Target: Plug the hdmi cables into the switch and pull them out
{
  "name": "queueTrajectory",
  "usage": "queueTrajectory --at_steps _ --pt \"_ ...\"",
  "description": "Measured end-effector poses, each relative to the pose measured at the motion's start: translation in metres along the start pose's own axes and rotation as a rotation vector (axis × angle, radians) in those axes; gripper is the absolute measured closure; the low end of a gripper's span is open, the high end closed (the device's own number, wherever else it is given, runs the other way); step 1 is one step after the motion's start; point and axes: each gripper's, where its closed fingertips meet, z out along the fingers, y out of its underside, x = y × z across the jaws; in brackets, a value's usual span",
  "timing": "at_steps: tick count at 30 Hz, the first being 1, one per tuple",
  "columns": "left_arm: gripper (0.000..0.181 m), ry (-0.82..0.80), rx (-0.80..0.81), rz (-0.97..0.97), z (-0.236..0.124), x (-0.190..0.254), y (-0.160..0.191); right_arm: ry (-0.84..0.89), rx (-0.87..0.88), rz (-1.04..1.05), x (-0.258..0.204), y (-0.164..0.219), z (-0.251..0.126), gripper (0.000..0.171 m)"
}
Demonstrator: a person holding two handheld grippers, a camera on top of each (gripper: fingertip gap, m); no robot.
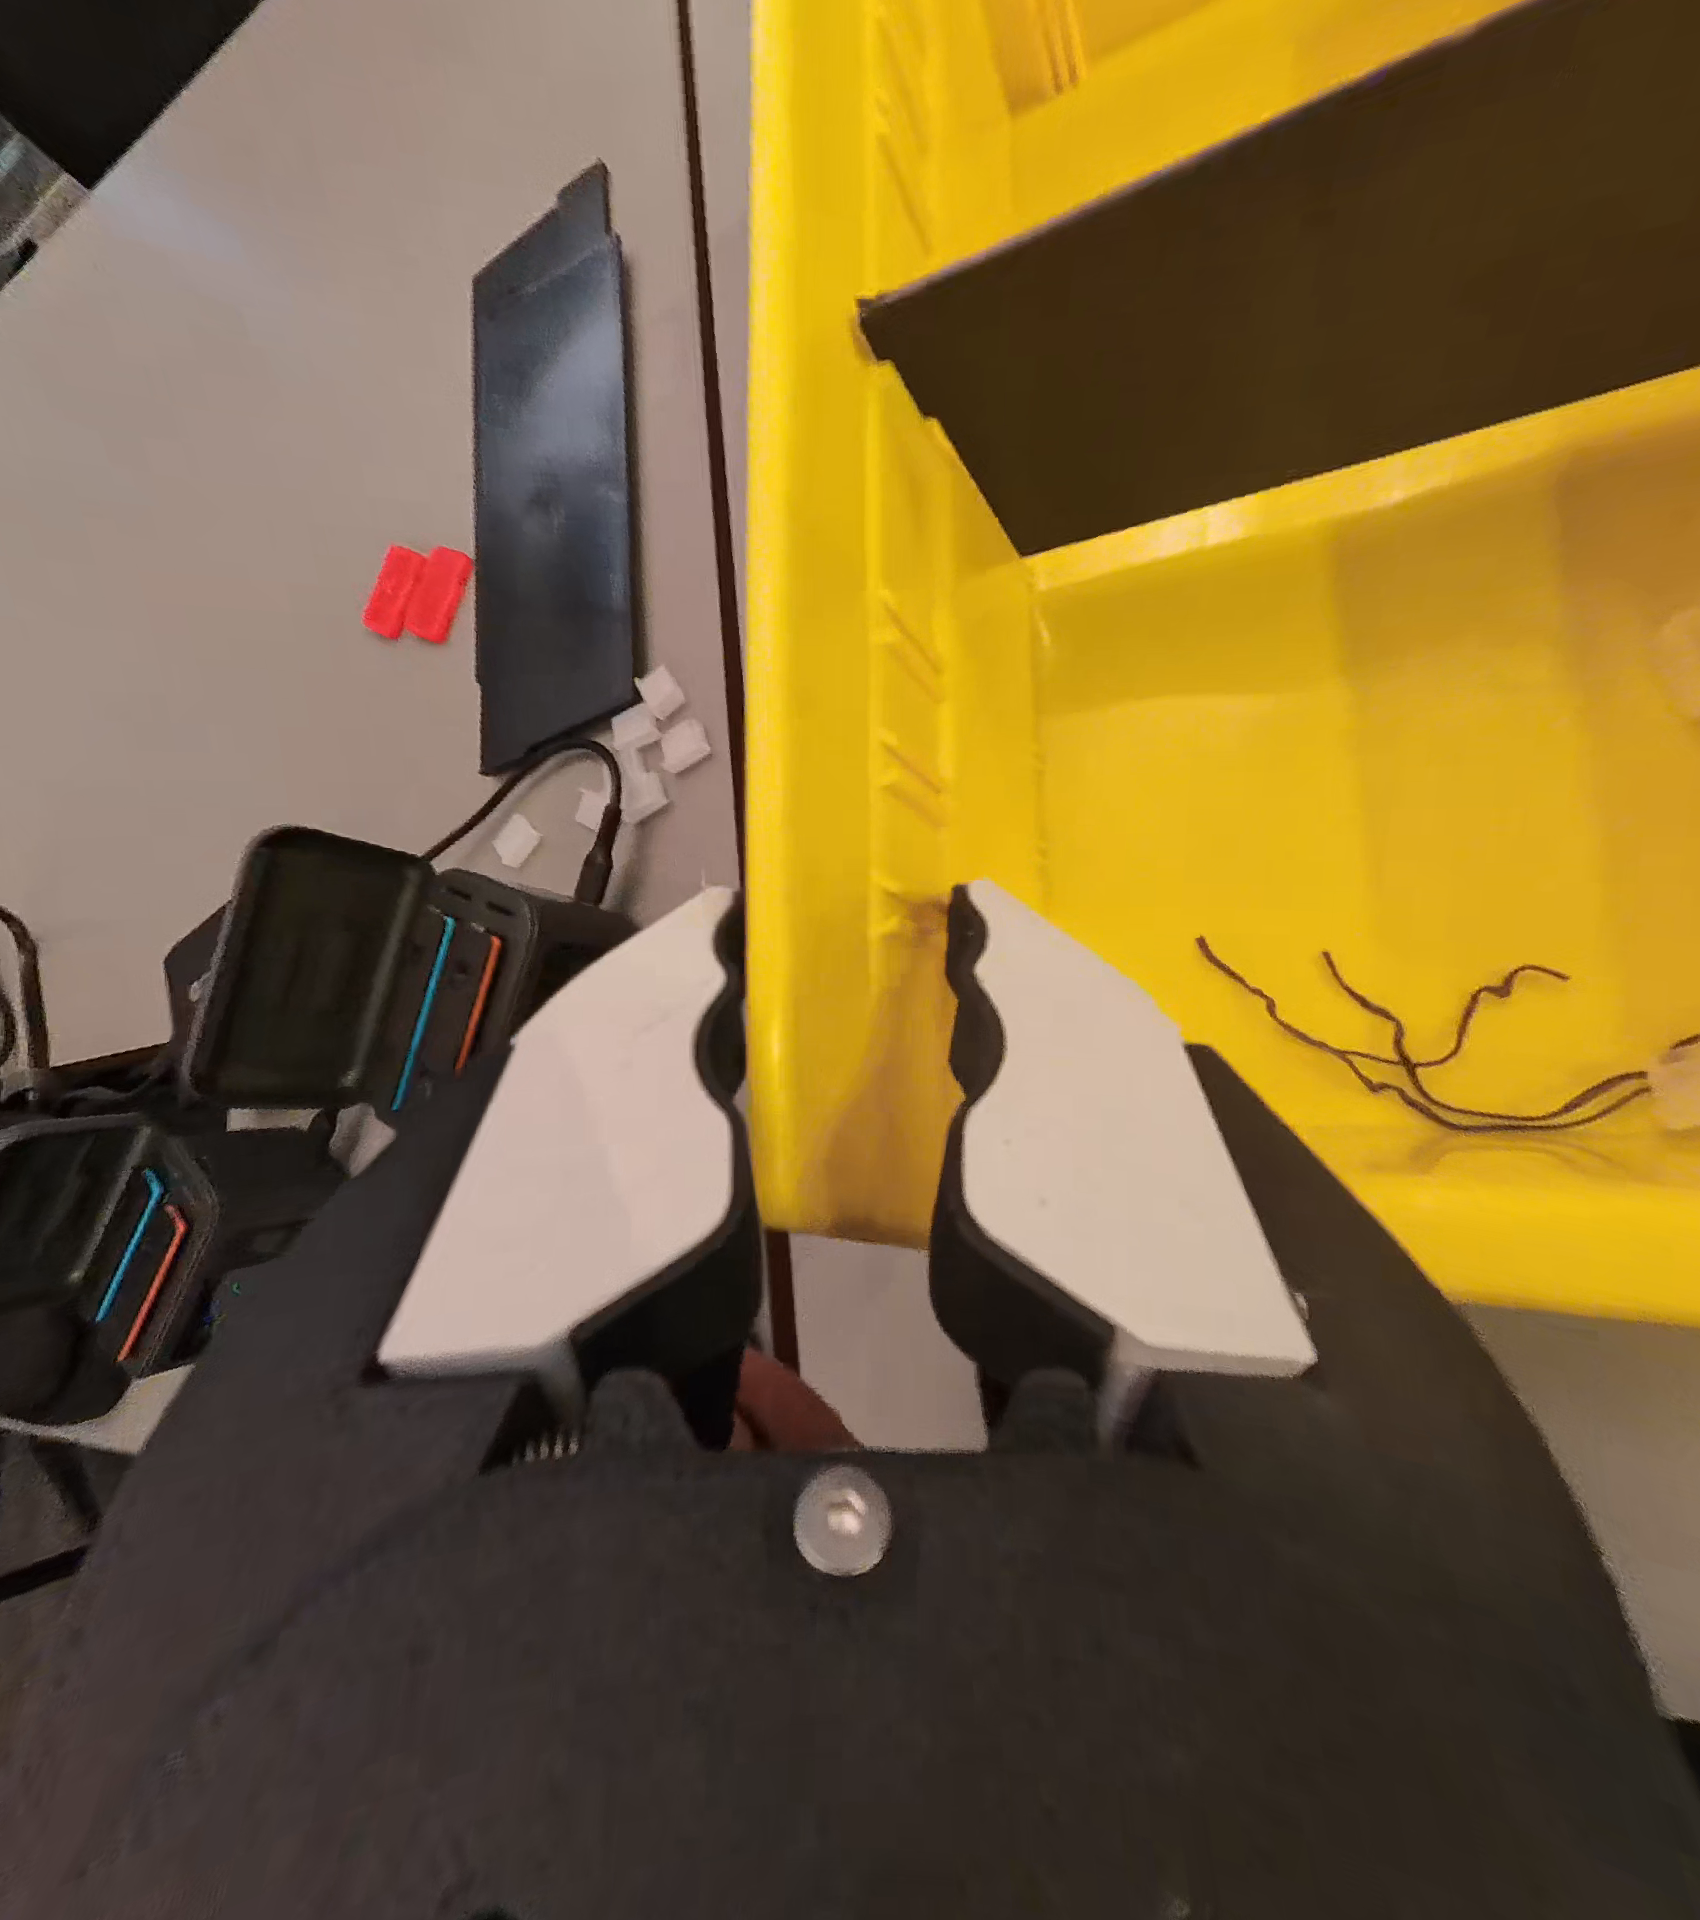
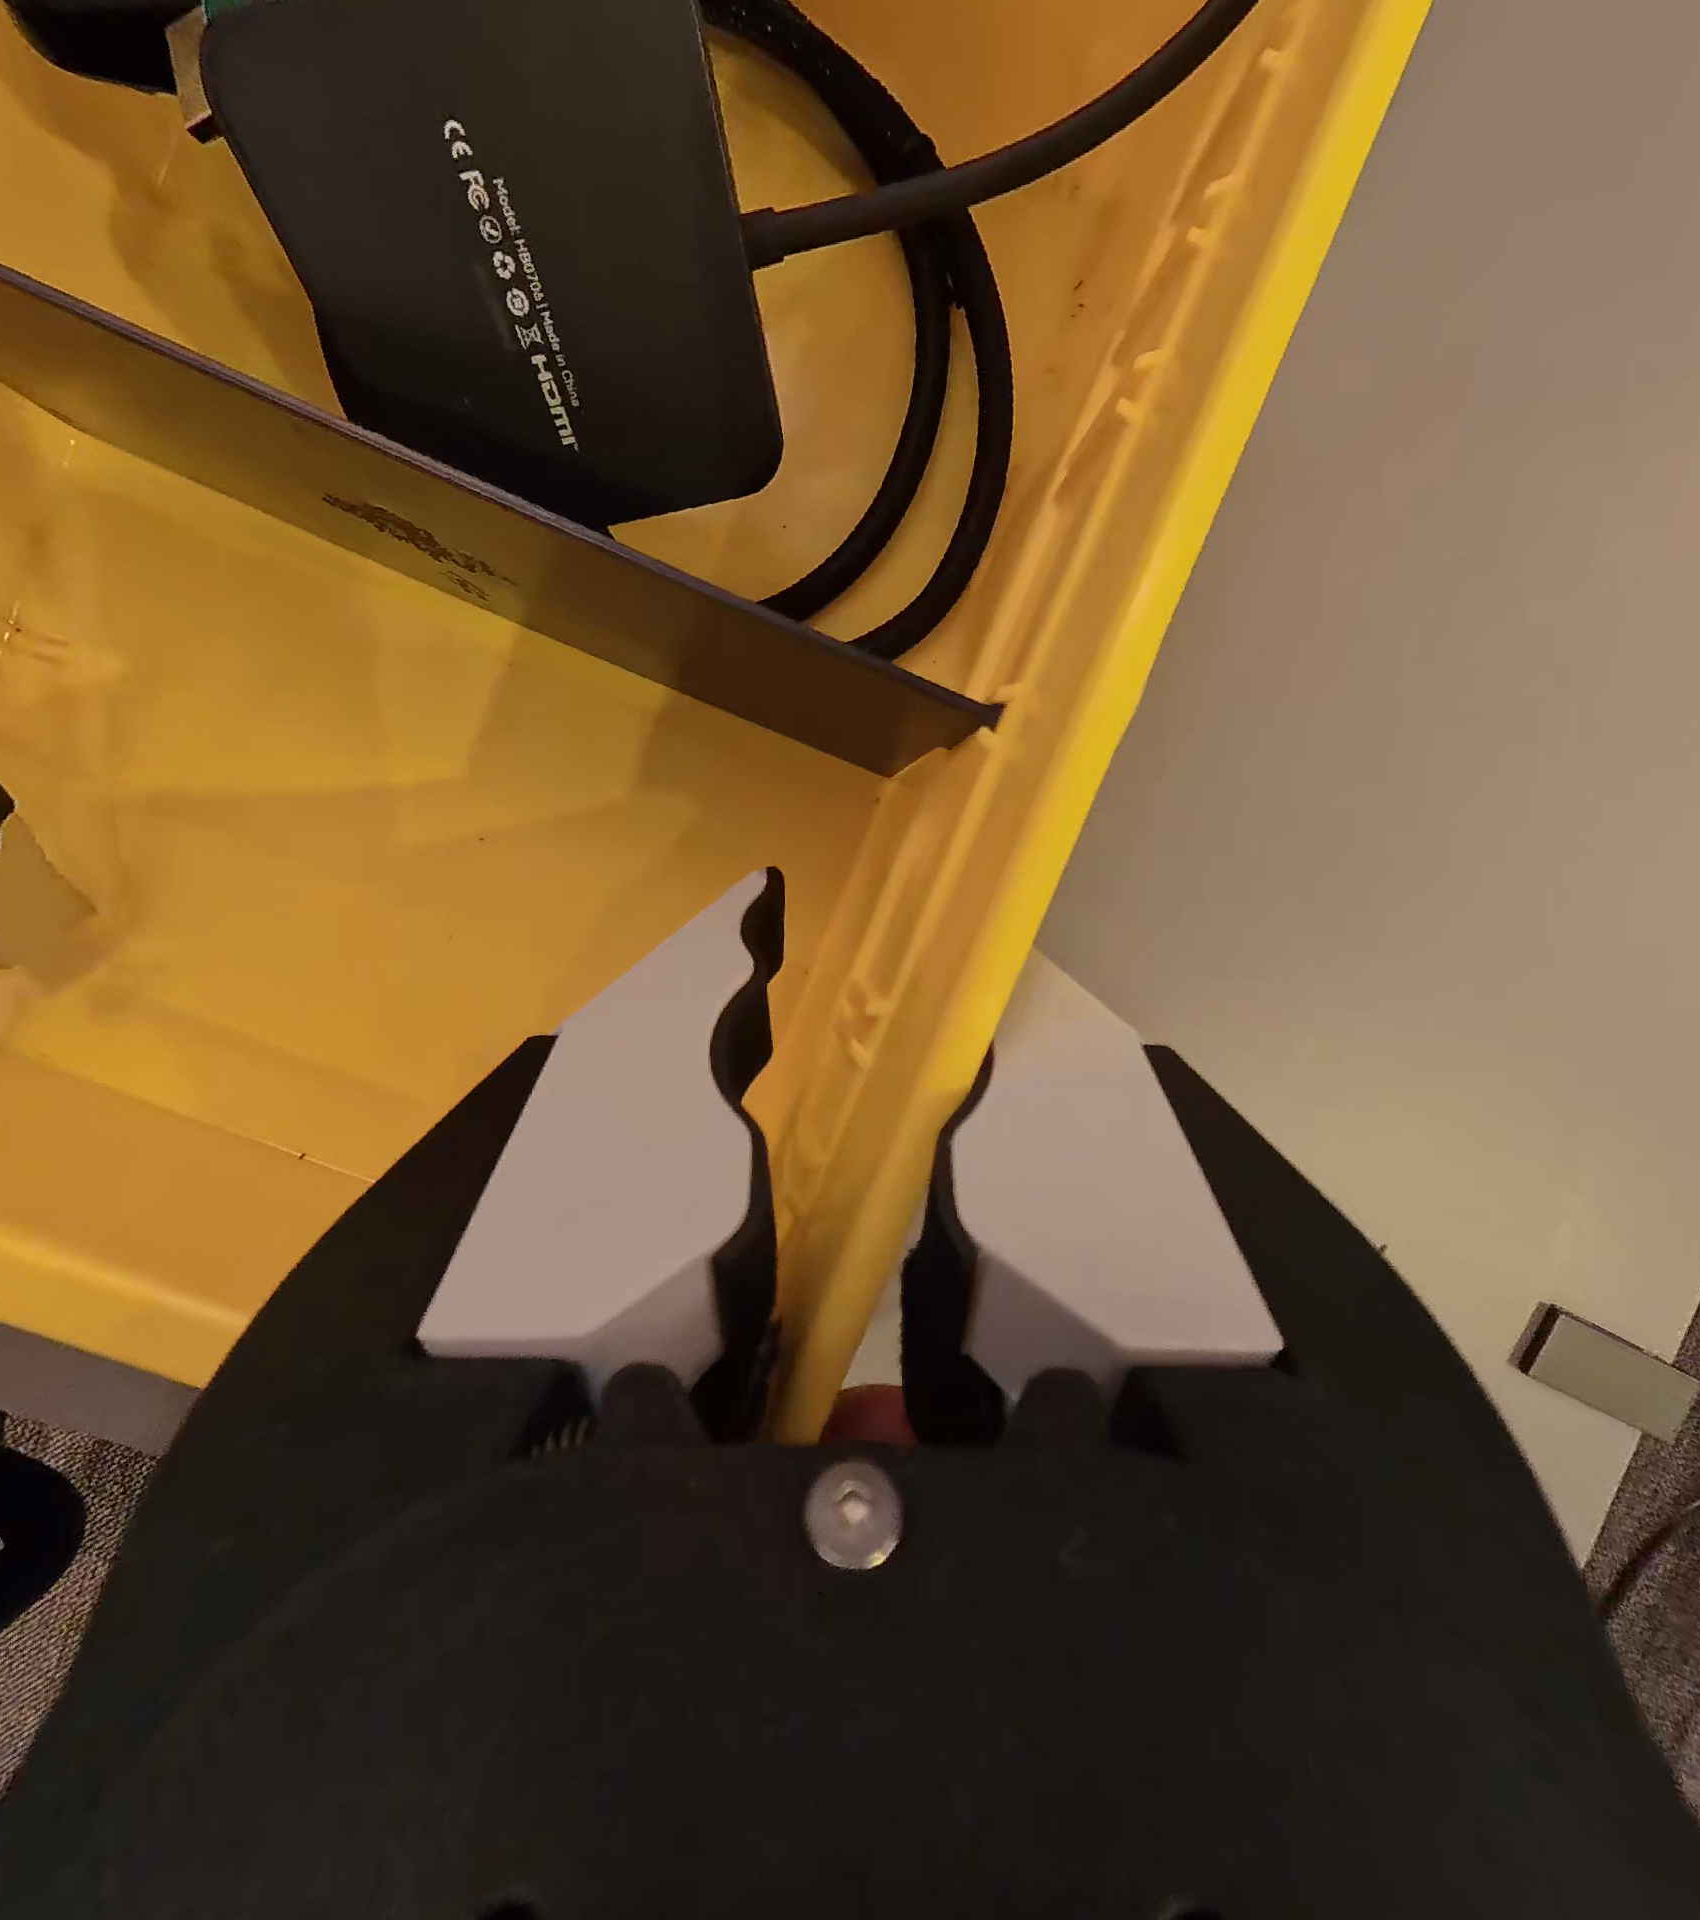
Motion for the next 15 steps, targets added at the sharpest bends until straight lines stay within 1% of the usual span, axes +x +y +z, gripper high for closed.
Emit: queueTrajectory --at_steps 9,15 --pt "0.157 0.058 0.019 -0.061 0.001 0.002 -0.001 -0.026 0.028 -0.007 -0.021 -0.008 0.002 0.147" --pt "0.172 0.17 0.065 -0.187 -0.002 0.01 -0.004 -0.087 0.09 0.01 -0.061 -0.024 0.006 0.142"
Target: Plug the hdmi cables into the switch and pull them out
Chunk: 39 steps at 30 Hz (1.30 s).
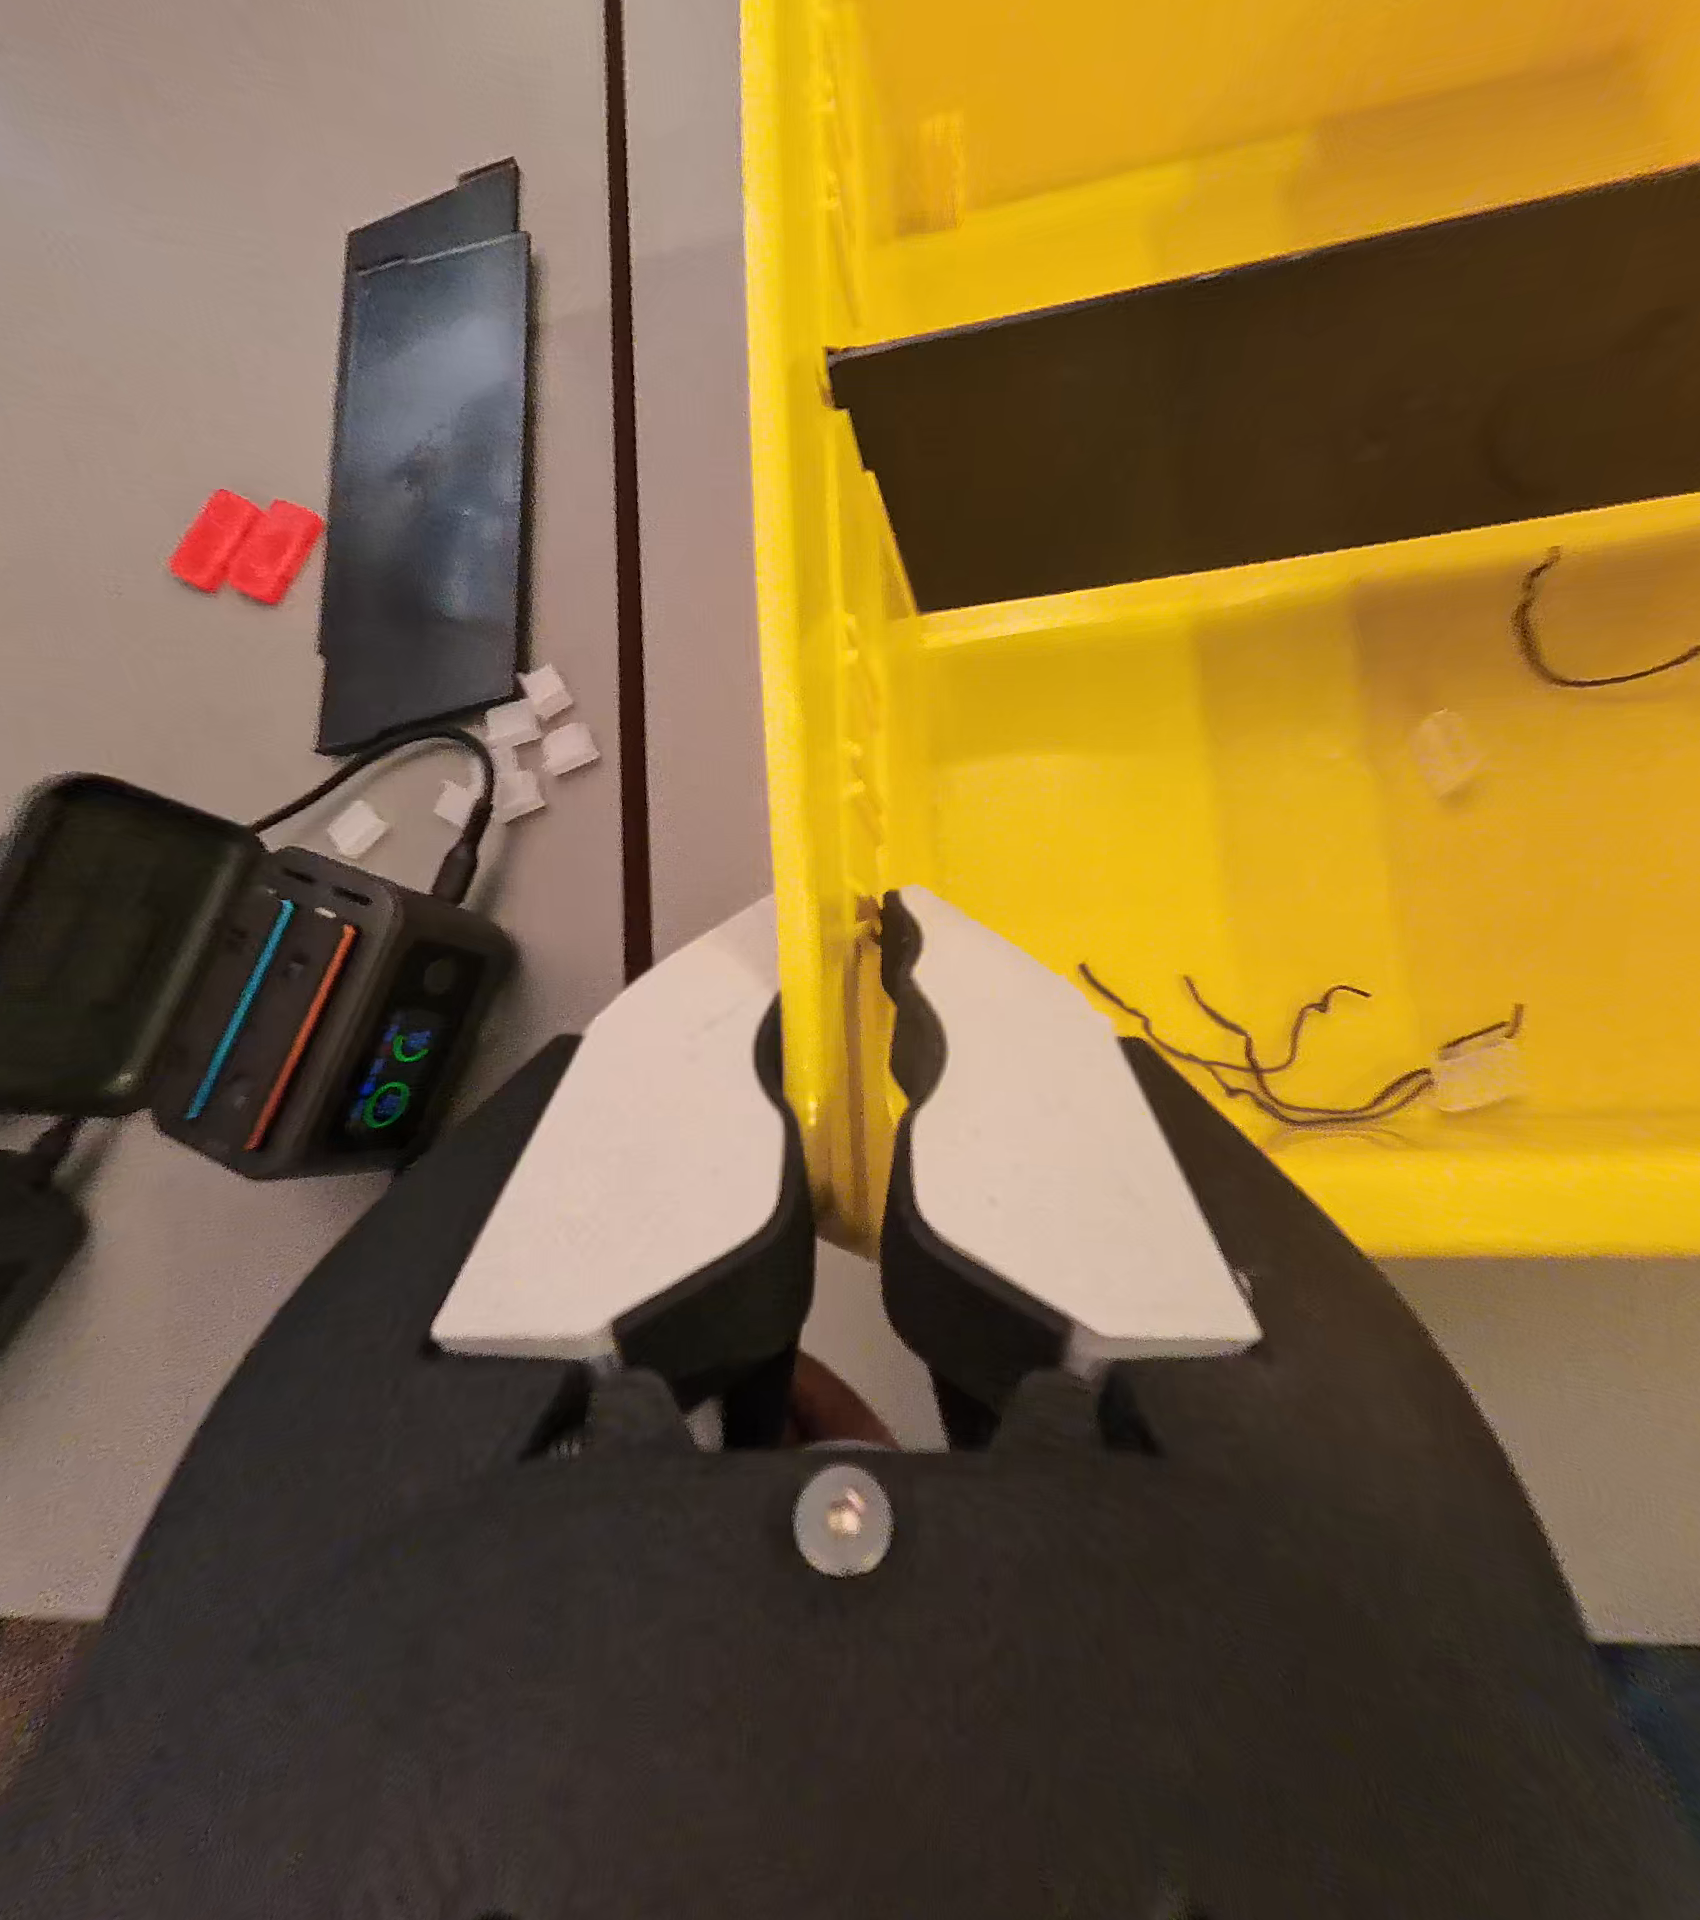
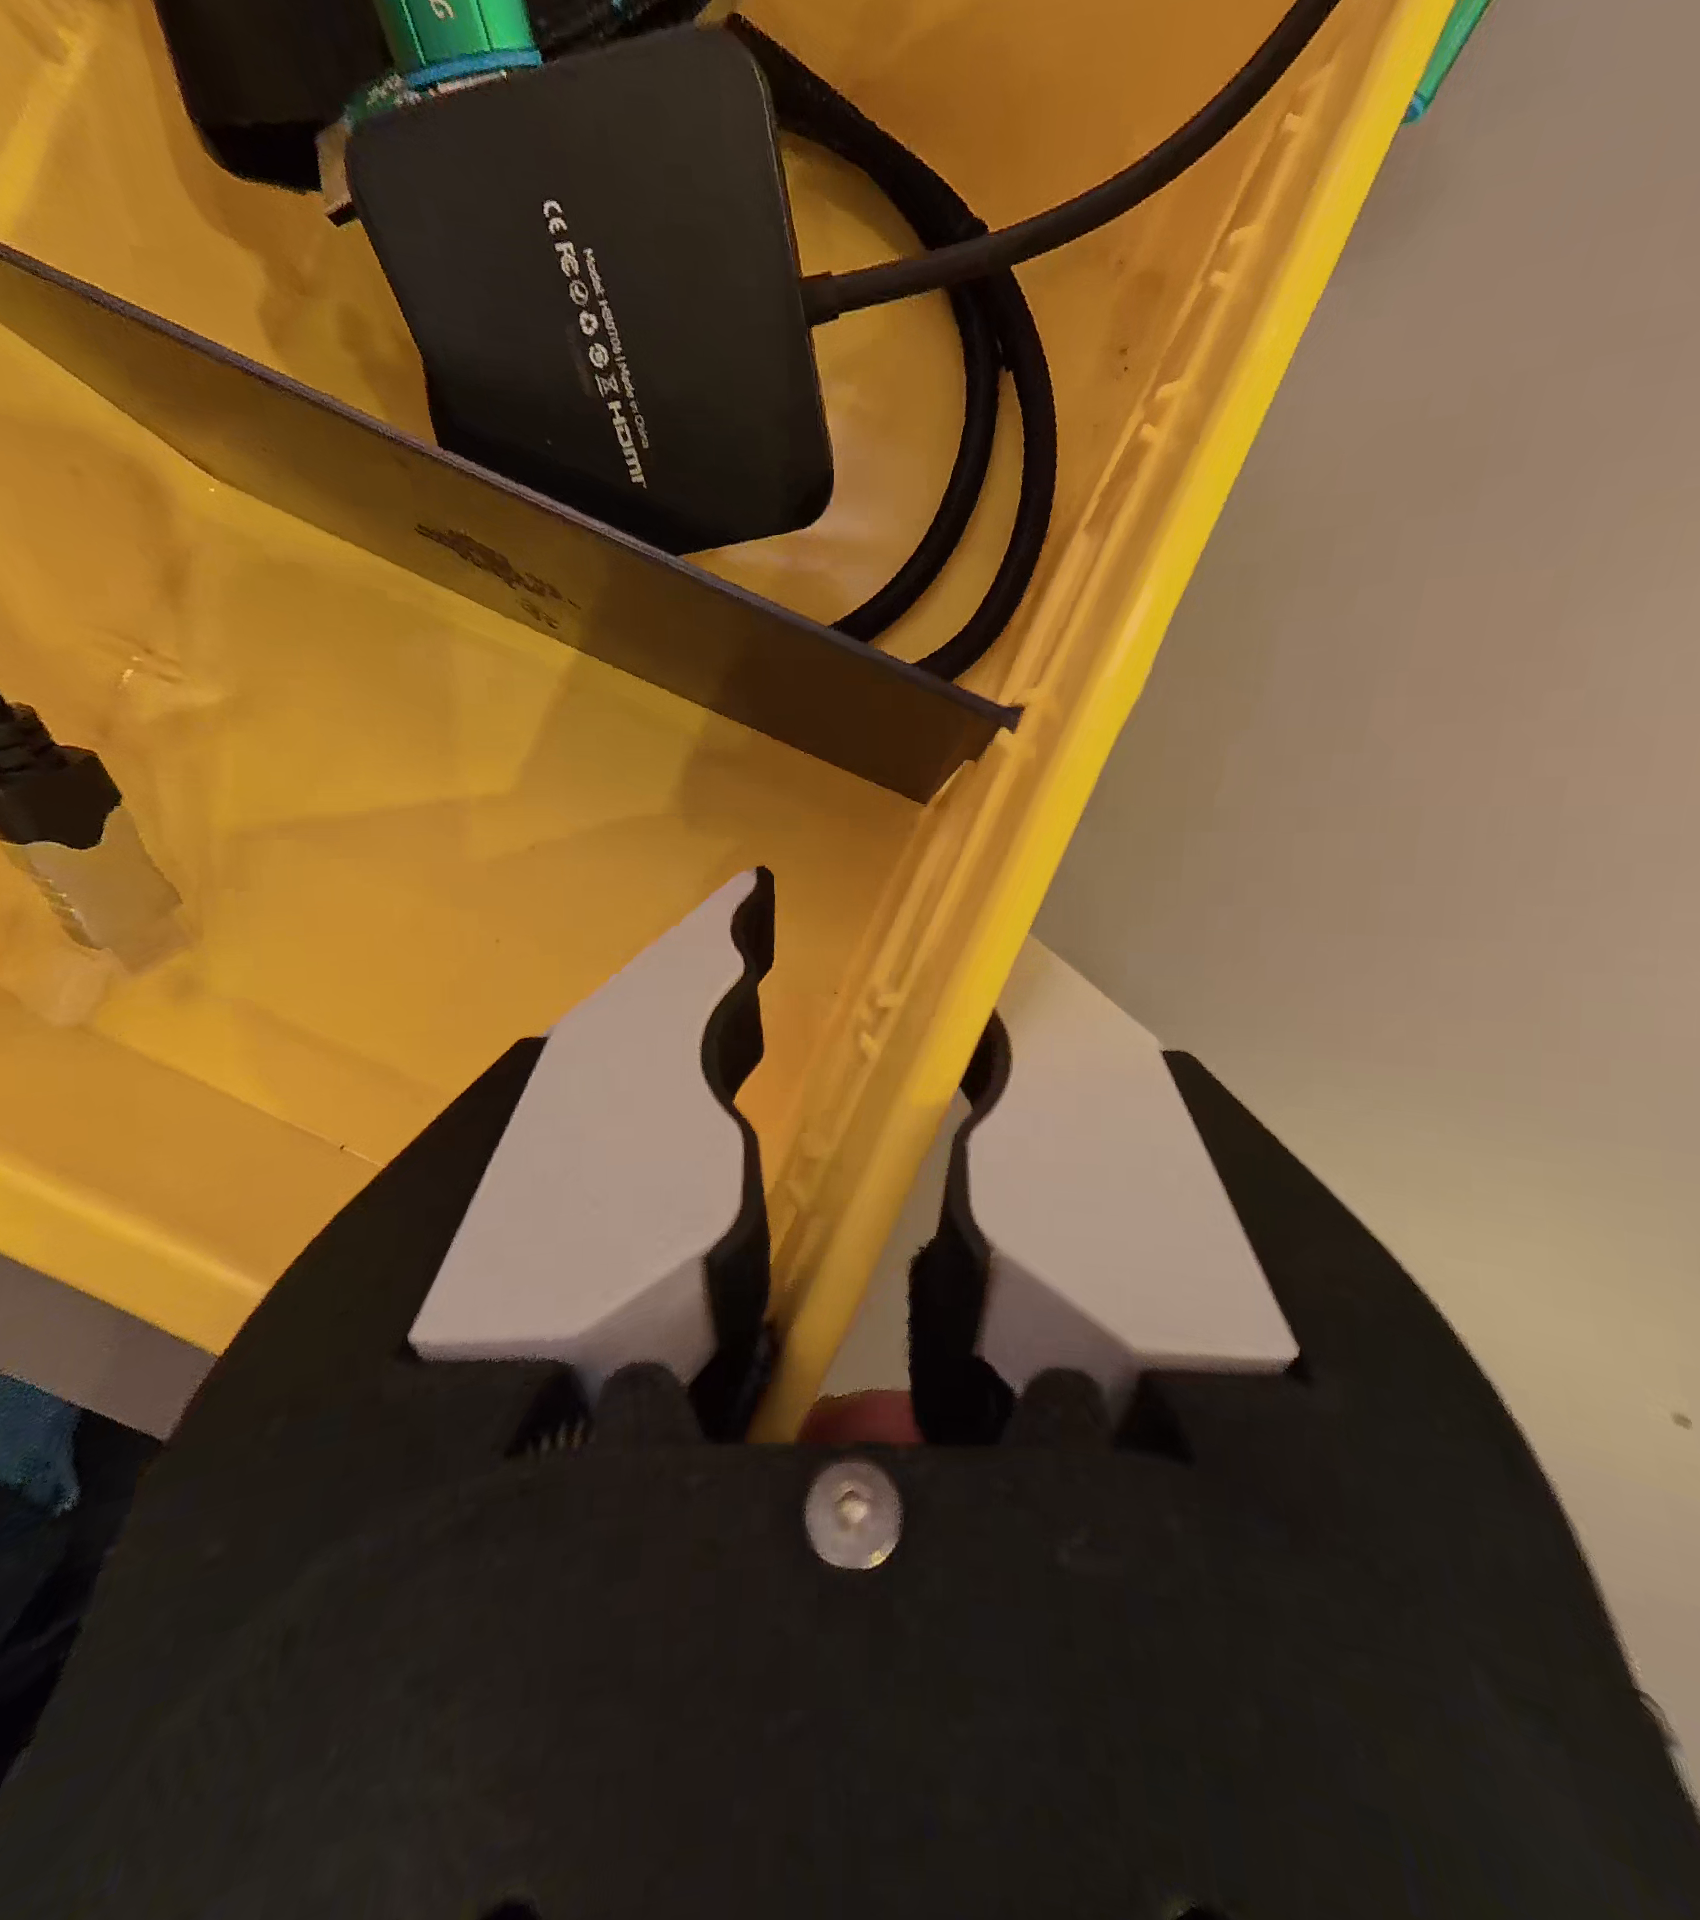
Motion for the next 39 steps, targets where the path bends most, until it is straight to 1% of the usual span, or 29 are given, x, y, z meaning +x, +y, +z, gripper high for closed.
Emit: queueTrajectory --at_steps 1,5,7,13,22,26,30,35,39 --pt "0.175 0.031 0.019 -0.031 0.0 0.003 -0.001 -0.012 0.008 0.0 -0.008 -0.003 0.002 0.141" --pt "0.178 0.093 0.112 -0.153 -0.005 0.002 -0.011 -0.103 0.062 0.036 -0.048 -0.018 0.01 0.138" --pt "0.178 0.084 0.12 -0.162 -0.007 -0.001 -0.012 -0.146 0.086 0.039 -0.072 -0.027 0.015 0.134" --pt "0.177 0.139 0.198 -0.263 -0.019 -0.002 -0.02 -0.255 0.135 0.023 -0.147 -0.052 0.032 0.12" --pt "0.176 0.114 0.267 -0.298 -0.043 -0.008 -0.019 -0.39 0.166 0.008 -0.245 -0.088 0.055 0.103" --pt "0.176 0.112 0.329 -0.367 -0.058 -0.019 -0.018 -0.459 0.181 0.009 -0.289 -0.105 0.063 0.086" --pt "0.176 0.078 0.419 -0.439 -0.08 -0.035 -0.021 -0.518 0.178 0.002 -0.331 -0.118 0.069 0.068" --pt "0.177 0.051 0.504 -0.496 -0.102 -0.05 -0.024 -0.529 0.188 -0.056 -0.381 -0.135 0.084 0.059" --pt "0.176 0.047 0.552 -0.528 -0.115 -0.057 -0.026 -0.603 0.185 -0.043 -0.423 -0.155 0.093 0.055"
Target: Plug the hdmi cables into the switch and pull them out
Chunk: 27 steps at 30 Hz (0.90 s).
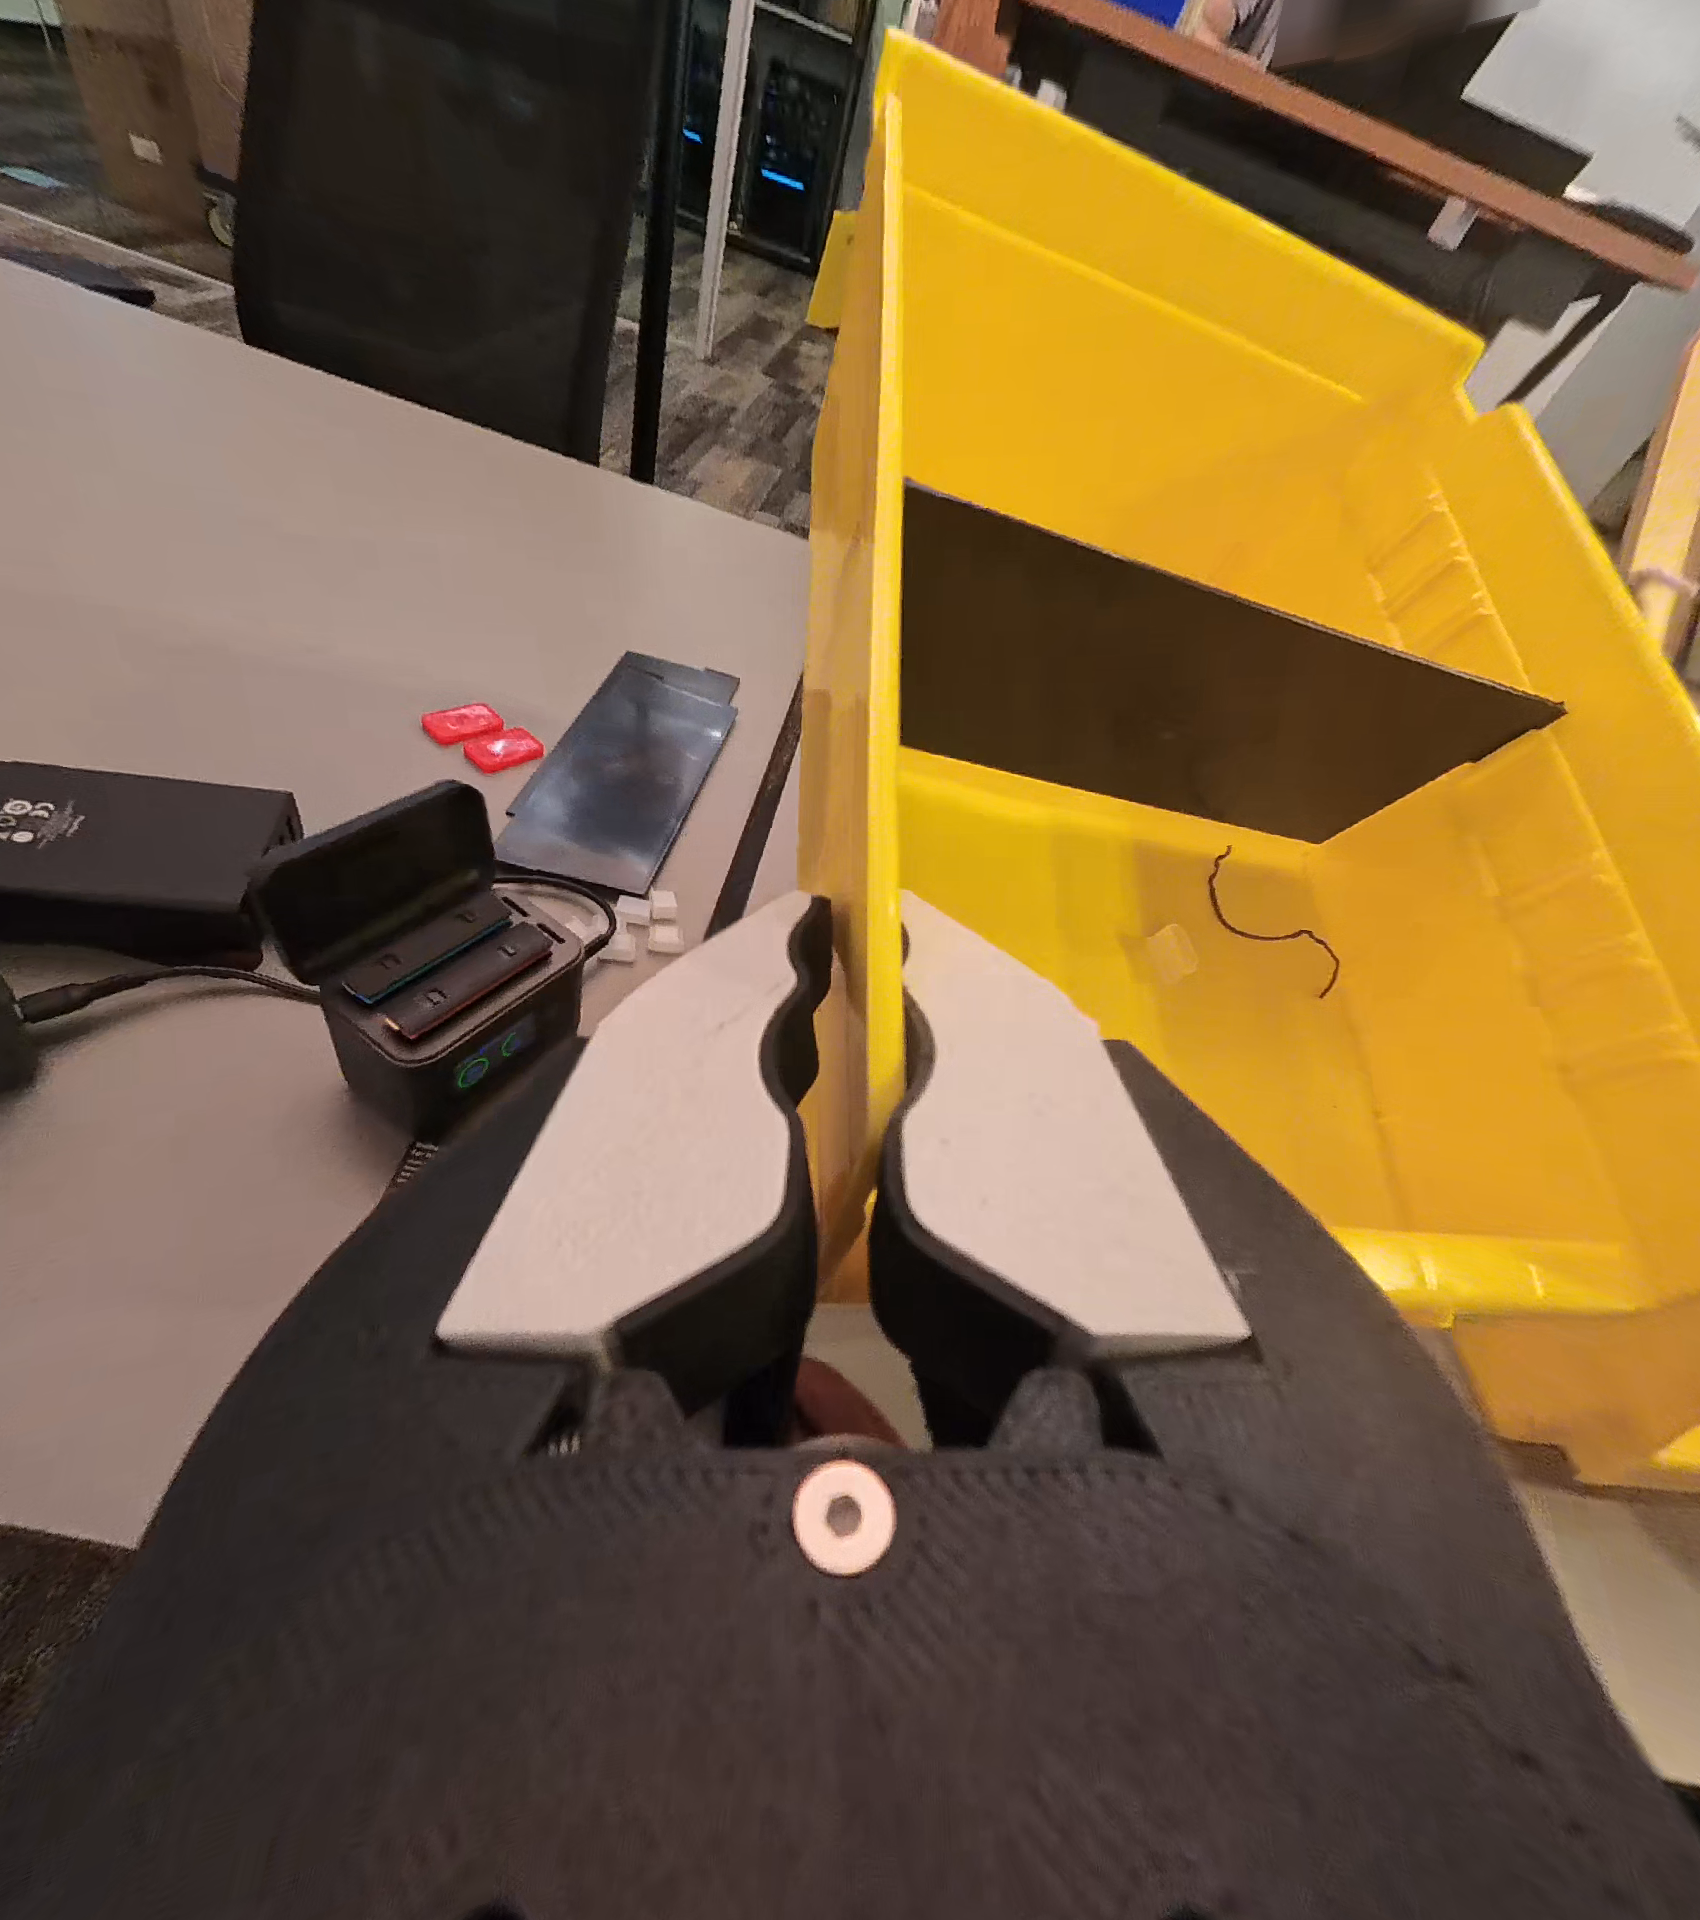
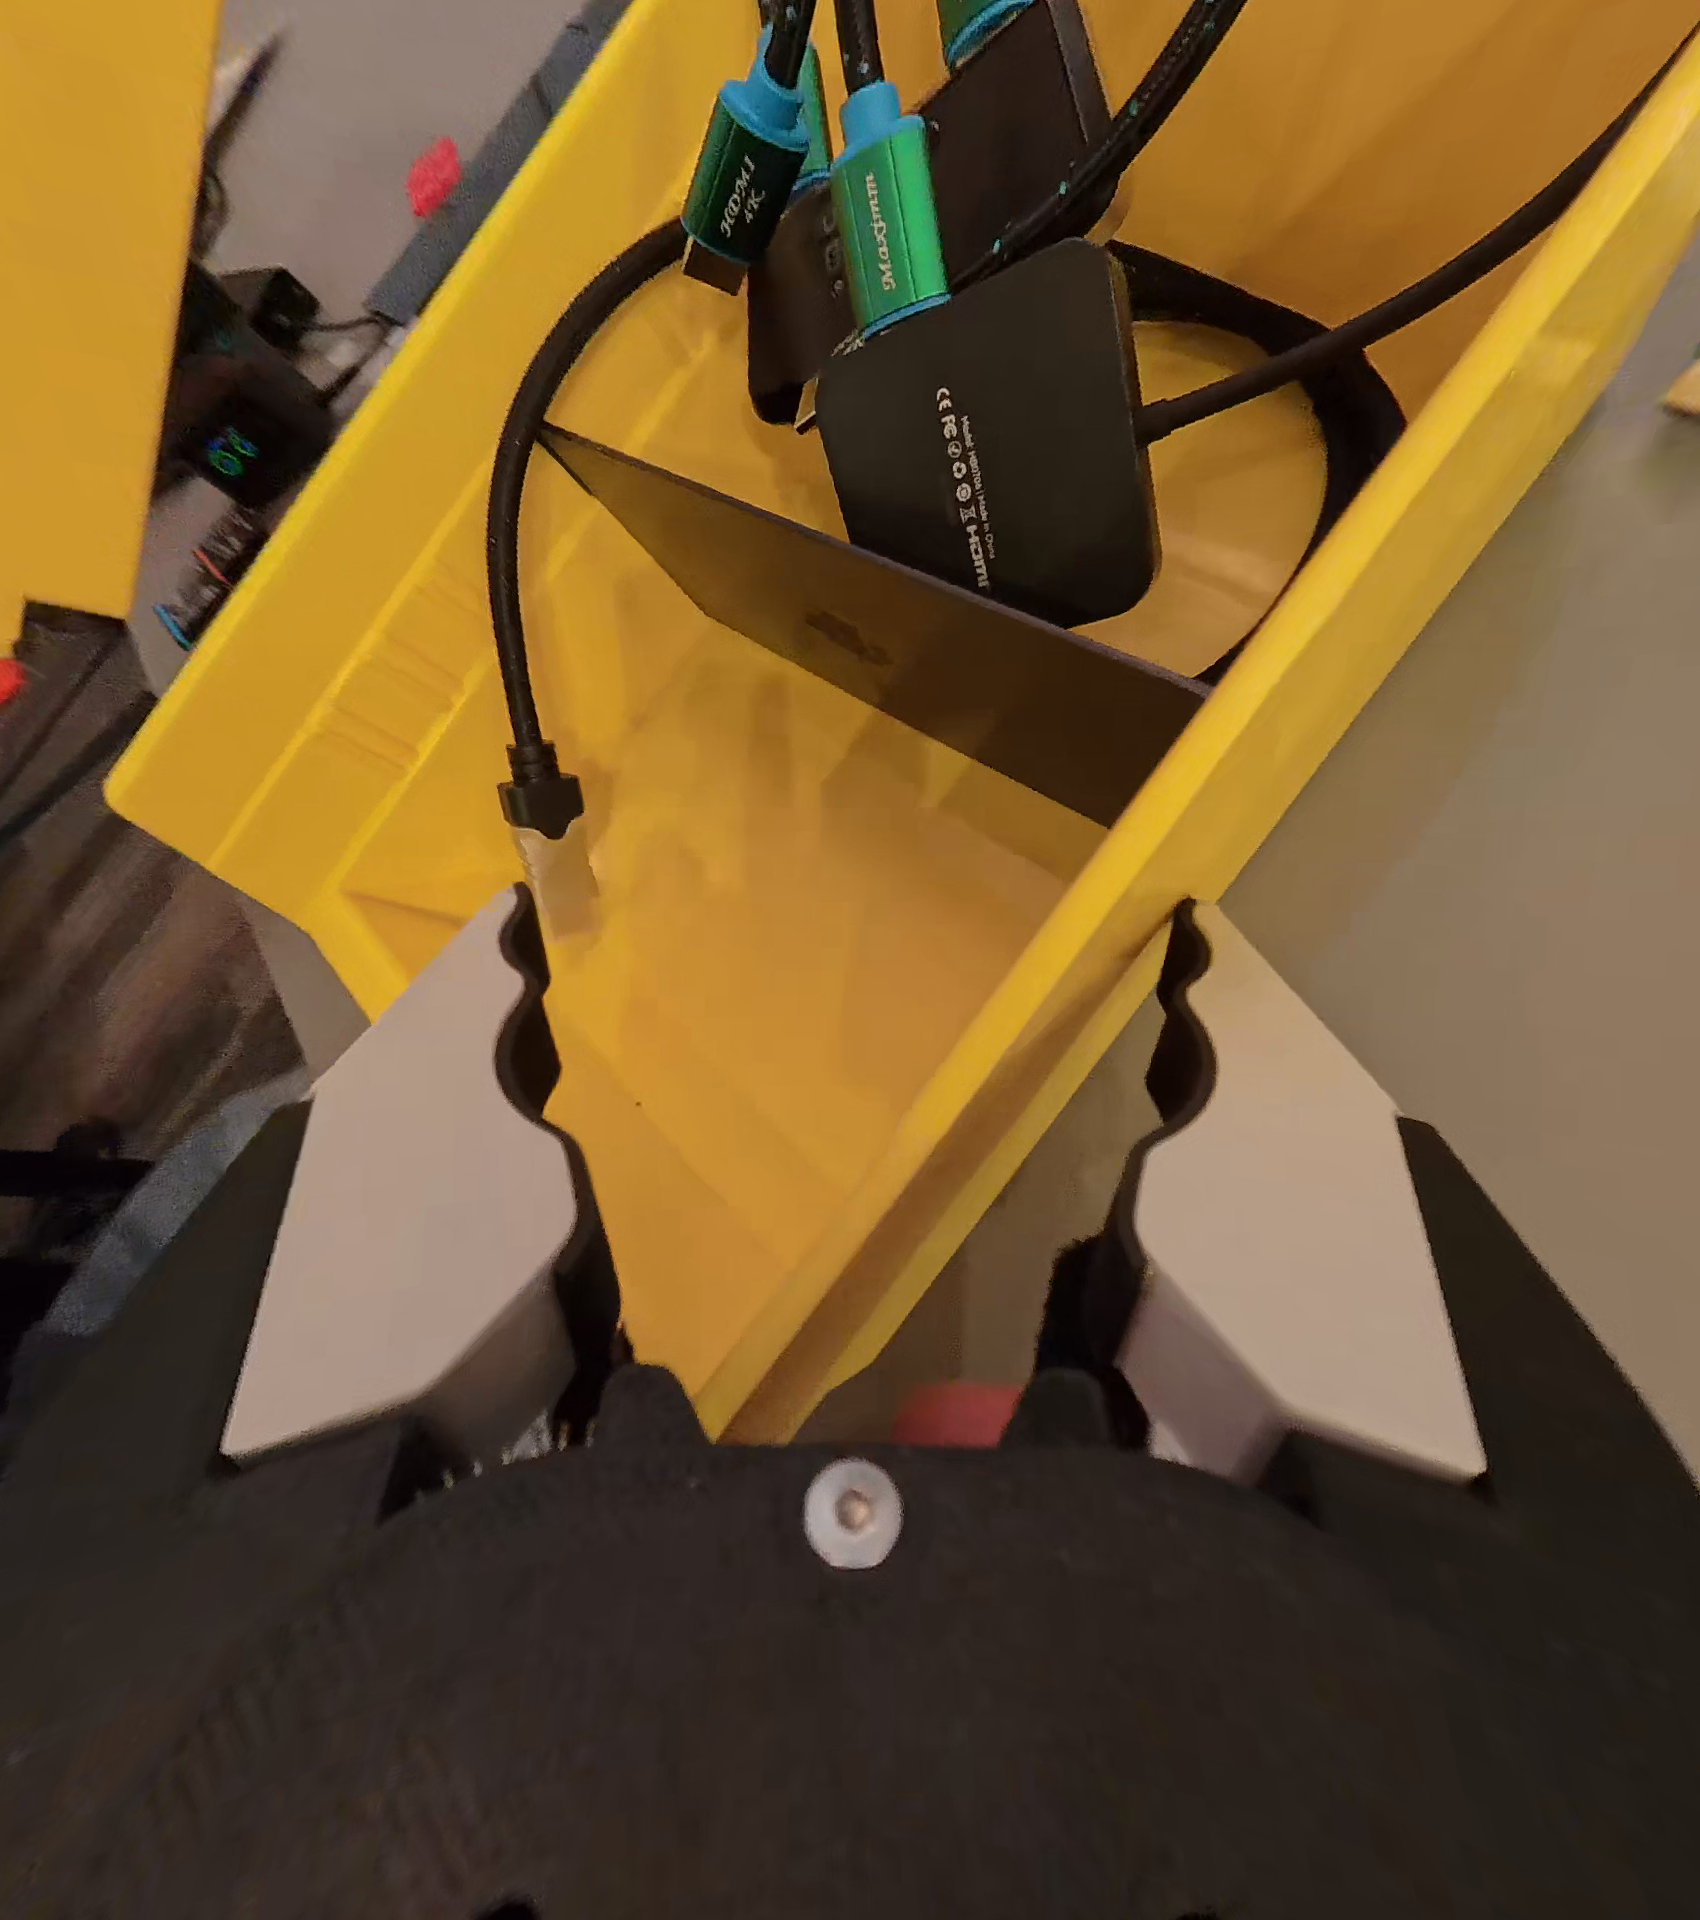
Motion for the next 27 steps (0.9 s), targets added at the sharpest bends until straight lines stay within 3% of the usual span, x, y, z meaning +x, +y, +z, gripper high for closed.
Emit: queueTrajectory --at_steps 9,13,18,22,27 --pt "0.176 -0.052 0.176 -0.011 -0.051 -0.012 -0.057 -0.171 -0.038 -0.088 -0.079 -0.02 0.075 0.022" --pt "0.176 -0.025 0.223 0.031 -0.064 0.011 -0.078 -0.271 -0.067 -0.045 -0.097 -0.025 0.08 0.015" --pt "0.176 0.128 0.22 0.04 -0.048 0.082 -0.078 -0.212 0.031 -0.1 -0.067 -0.041 0.015 0.016" --pt "0.176 0.273 0.169 0.098 -0.013 0.165 -0.051 0.049 0.103 -0.277 -0.013 -0.044 -0.061 0.014" --pt "0.176 0.445 0.062 0.153 0.03 0.278 -0.007 0.153 0.191 -0.283 0.02 -0.025 -0.156 0.014"
